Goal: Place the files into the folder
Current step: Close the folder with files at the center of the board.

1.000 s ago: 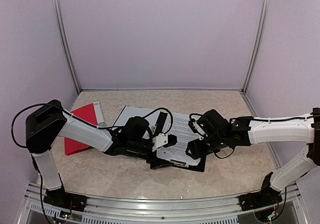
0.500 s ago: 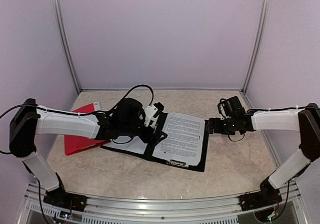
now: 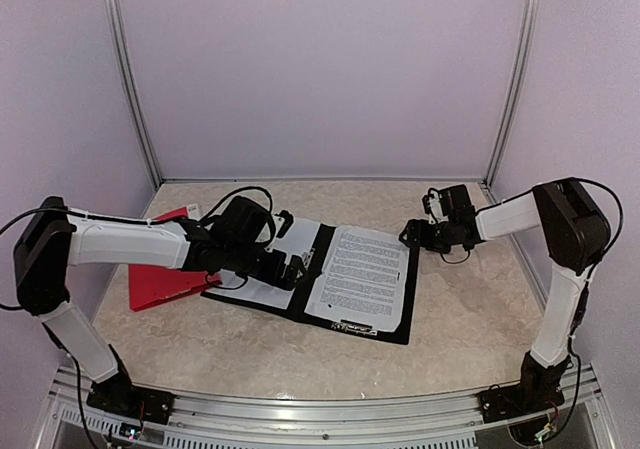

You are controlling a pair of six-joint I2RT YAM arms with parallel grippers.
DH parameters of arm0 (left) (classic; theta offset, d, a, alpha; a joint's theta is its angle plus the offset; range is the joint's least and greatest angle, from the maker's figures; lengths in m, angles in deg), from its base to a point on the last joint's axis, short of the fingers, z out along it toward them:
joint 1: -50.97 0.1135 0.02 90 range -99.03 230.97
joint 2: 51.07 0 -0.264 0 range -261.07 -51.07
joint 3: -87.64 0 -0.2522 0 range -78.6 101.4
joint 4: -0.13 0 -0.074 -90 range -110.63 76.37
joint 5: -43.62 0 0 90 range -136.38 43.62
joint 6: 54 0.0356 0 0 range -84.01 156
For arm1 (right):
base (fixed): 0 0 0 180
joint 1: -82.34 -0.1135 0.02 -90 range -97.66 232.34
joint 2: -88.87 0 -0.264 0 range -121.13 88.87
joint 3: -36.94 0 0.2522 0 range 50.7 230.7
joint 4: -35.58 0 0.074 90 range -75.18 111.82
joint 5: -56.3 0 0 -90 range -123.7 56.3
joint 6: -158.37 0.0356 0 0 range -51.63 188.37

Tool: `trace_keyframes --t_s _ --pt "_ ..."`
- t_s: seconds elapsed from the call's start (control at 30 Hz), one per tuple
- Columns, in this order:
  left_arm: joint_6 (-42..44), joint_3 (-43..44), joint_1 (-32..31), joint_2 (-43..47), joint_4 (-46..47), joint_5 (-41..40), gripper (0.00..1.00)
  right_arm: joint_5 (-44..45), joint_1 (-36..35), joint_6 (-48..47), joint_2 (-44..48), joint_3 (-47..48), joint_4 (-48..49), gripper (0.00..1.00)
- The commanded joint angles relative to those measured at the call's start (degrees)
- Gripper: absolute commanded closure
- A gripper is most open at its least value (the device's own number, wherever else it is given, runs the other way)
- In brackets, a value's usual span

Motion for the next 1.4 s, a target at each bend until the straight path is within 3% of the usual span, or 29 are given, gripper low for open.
trace_keyframes --t_s 0.0,0.4,1.07,1.27,1.37 --pt "-5.57 -2.74 2.52 3.7 -2.49 1.99 0.01 -5.92 0.72 1.11 -5.04 1.03 3.94 0.19" --pt "-11.69 -3.0 2.16 -3.25 -0.39 5.12 0.01 -14.35 1.98 7.98 -5.33 -4.54 12.47 0.25" --pt "-13.66 -1.65 -0.43 -11.02 1.14 3.88 0.01 -23.42 6.92 13.14 4.57 -15.0 17.48 0.43" --pt "-13.03 0.28 -1.44 -12.07 -0.68 2.31 0.01 -27.49 7.01 18.18 3.79 -18.87 25.25 0.46" --pt "-13.02 0.81 -1.85 -12.2 -0.81 2.15 0.01 -29.19 7.05 20.49 3.58 -20.29 29.03 0.53"
